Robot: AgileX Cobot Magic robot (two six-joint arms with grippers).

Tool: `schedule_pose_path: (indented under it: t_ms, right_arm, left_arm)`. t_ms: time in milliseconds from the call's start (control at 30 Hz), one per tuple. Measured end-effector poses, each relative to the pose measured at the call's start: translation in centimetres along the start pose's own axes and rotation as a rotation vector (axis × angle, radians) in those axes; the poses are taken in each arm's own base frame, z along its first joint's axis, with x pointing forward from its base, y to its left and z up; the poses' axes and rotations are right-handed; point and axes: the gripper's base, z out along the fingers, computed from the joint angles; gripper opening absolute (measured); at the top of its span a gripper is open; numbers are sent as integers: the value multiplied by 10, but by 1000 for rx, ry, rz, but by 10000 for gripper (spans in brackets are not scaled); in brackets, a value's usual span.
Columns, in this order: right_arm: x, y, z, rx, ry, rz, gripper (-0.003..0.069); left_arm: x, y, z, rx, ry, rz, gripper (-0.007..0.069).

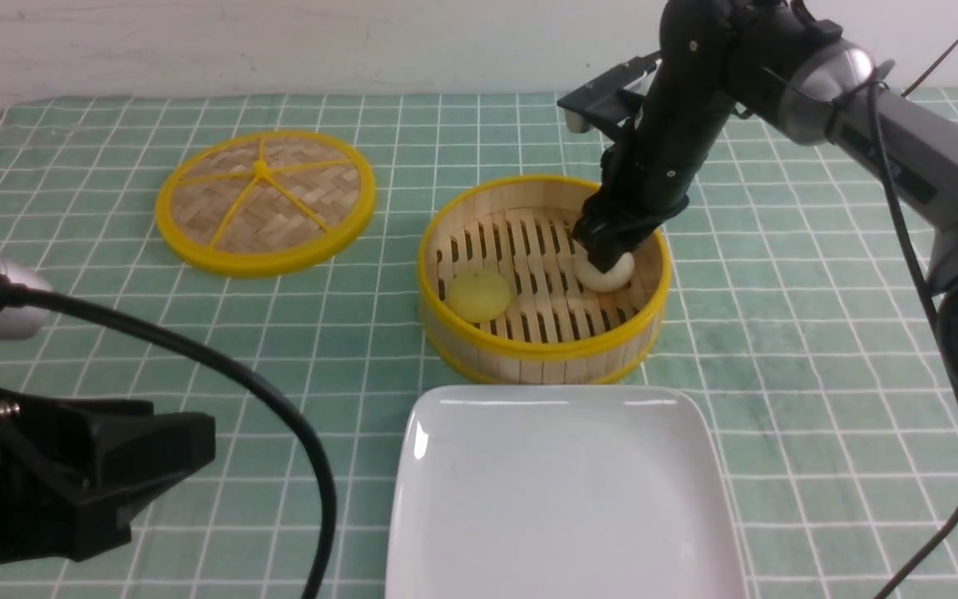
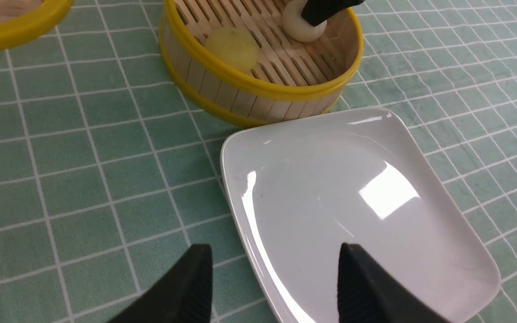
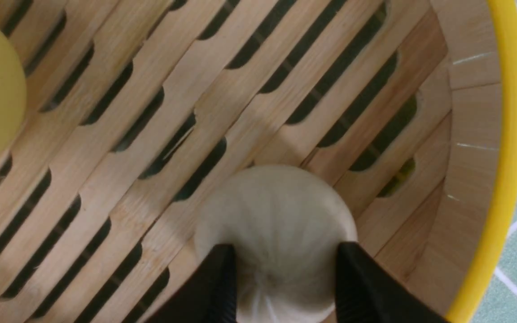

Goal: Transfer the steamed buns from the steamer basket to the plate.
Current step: Use the right arm to grab the steamed stuffed bun that is closest to it, then use the right arm to put the steamed stuffed bun into the plate

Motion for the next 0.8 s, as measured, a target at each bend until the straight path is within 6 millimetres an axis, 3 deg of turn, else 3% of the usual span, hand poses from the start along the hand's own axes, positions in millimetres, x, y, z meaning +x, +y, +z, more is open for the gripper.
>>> schedule_pose_path:
  t_ms: [133, 300, 467, 633, 800]
  right_arm:
    - [0, 0, 1, 0, 0, 0, 198]
    - [0, 0, 1, 0, -1, -27, 31]
    - [-8, 0, -17, 18, -50, -64, 25]
    - [-22, 5, -80, 69, -205, -49, 25]
    - [-21, 20, -164, 92, -378, 0, 25]
  left_arm:
    - [0, 0, 0, 0, 0, 0, 398]
    - [0, 0, 0, -1, -1, 0, 398]
    - [0, 0, 0, -3, -2, 1, 398]
    - [0, 0, 0, -4, -1, 2, 398]
    - [-1, 2, 0, -19, -14, 3, 398]
